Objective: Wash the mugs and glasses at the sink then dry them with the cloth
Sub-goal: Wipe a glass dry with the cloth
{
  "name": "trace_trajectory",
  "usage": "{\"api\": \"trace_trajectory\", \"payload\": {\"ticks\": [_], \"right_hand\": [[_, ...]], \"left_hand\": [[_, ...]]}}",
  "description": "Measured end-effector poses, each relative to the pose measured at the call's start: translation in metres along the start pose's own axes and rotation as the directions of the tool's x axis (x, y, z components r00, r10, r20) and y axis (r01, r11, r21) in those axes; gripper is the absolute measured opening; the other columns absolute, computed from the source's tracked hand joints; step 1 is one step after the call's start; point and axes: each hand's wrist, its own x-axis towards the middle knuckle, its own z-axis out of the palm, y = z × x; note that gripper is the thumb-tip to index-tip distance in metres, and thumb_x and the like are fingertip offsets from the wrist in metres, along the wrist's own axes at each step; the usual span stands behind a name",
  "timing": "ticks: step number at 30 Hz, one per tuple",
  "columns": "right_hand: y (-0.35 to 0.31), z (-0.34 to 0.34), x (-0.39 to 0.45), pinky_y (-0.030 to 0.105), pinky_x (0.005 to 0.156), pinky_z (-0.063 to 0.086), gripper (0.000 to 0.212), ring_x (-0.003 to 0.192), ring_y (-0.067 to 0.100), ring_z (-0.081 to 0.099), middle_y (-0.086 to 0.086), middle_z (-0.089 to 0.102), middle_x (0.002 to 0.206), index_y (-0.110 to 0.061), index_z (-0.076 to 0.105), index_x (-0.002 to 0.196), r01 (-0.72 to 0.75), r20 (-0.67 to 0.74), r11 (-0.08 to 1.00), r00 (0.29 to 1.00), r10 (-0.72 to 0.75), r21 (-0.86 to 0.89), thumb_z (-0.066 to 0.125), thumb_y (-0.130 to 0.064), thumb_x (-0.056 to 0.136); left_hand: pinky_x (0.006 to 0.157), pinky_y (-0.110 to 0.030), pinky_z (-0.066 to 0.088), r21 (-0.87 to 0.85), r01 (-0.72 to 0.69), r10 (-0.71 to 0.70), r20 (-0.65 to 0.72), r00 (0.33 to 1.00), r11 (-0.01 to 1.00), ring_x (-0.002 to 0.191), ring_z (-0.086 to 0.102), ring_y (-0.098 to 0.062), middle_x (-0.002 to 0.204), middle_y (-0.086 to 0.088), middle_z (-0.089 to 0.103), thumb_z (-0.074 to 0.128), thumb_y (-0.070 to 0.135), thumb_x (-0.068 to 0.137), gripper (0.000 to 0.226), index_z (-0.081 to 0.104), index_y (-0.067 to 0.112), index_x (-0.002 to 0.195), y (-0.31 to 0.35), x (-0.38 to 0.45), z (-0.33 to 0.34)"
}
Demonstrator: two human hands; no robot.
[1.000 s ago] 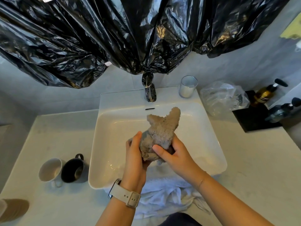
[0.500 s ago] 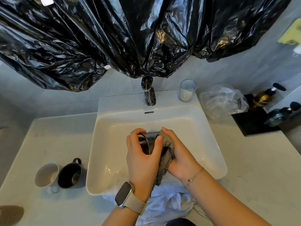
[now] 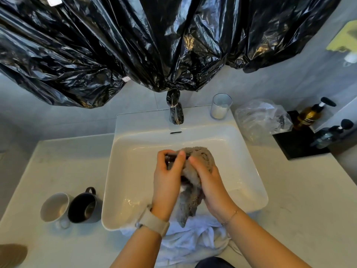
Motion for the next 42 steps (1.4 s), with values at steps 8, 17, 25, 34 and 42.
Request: {"api": "trace_trajectory", "payload": {"ticks": [8, 17, 25, 34, 42], "right_hand": [[0.008, -0.005, 0.001, 0.028, 0.083, 0.057, 0.021, 0.099, 0.013, 0.068, -0.002, 0.071, 0.103, -0.025, 0.062, 0.111, 0.157, -0.09, 0.973, 0.981, -0.174, -0.172, 0.067, -0.029, 0.091], [-0.025, 0.002, 0.014, 0.029, 0.06, 0.057, 0.034, 0.082, 0.022, 0.073, 0.018, 0.072, 0.098, -0.012, 0.068, 0.111, -0.377, 0.039, 0.918, 0.926, 0.375, 0.126, 0.053, -0.04, 0.096], [0.007, -0.003, -0.009, 0.011, 0.089, 0.046, 0.04, 0.112, 0.0, 0.055, -0.005, 0.053, 0.121, -0.029, 0.051, 0.126, 0.456, 0.136, 0.72, 0.879, -0.457, -0.523, 0.056, -0.044, 0.089], [-0.007, 0.009, 0.009, 0.037, 0.073, 0.06, 0.033, 0.089, 0.032, 0.069, 0.023, 0.068, 0.101, 0.003, 0.065, 0.113, -0.444, 0.13, 0.827, 0.895, 0.426, 0.346, 0.05, -0.021, 0.096], [0.045, 0.017, -0.023, 0.017, 0.094, 0.049, 0.049, 0.118, -0.002, 0.056, -0.01, 0.056, 0.128, -0.038, 0.04, 0.137, 0.153, 0.015, 0.957, 0.988, -0.154, -0.244, 0.057, -0.043, 0.091]], "left_hand": [[0.073, -0.038, 0.061, -0.136, 0.191, -0.19, 0.018, 0.982, 0.972, 0.088, 0.073, -0.019, 0.102, -0.008, 0.072, 0.063, 0.039, 0.093, 0.027, 0.06, 0.018, 0.11, -0.007, 0.003, 0.009], [0.076, -0.033, 0.056, 0.123, -0.253, 0.25, 0.036, 0.968, 0.96, 0.089, 0.067, -0.016, 0.101, -0.004, 0.063, 0.061, 0.053, 0.088, 0.037, 0.053, 0.023, 0.108, -0.017, -0.001, 0.002], [0.06, -0.034, 0.056, -0.321, 0.397, -0.328, 0.247, 0.912, 0.86, 0.08, 0.07, -0.027, 0.097, -0.017, 0.073, 0.05, 0.042, 0.098, 0.042, 0.069, 0.006, 0.105, 0.004, 0.005, -0.011], [0.076, -0.016, 0.048, 0.373, -0.469, 0.479, 0.071, 0.875, 0.801, 0.091, 0.06, -0.006, 0.105, 0.006, 0.056, 0.056, 0.049, 0.086, 0.026, 0.048, 0.039, 0.108, -0.027, -0.009, -0.019], [0.066, -0.035, 0.061, -0.52, 0.382, -0.39, 0.099, 0.915, 0.764, 0.078, 0.073, -0.027, 0.087, -0.015, 0.074, 0.049, 0.038, 0.099, 0.034, 0.065, 0.007, 0.101, -0.02, 0.005, -0.022]]}}
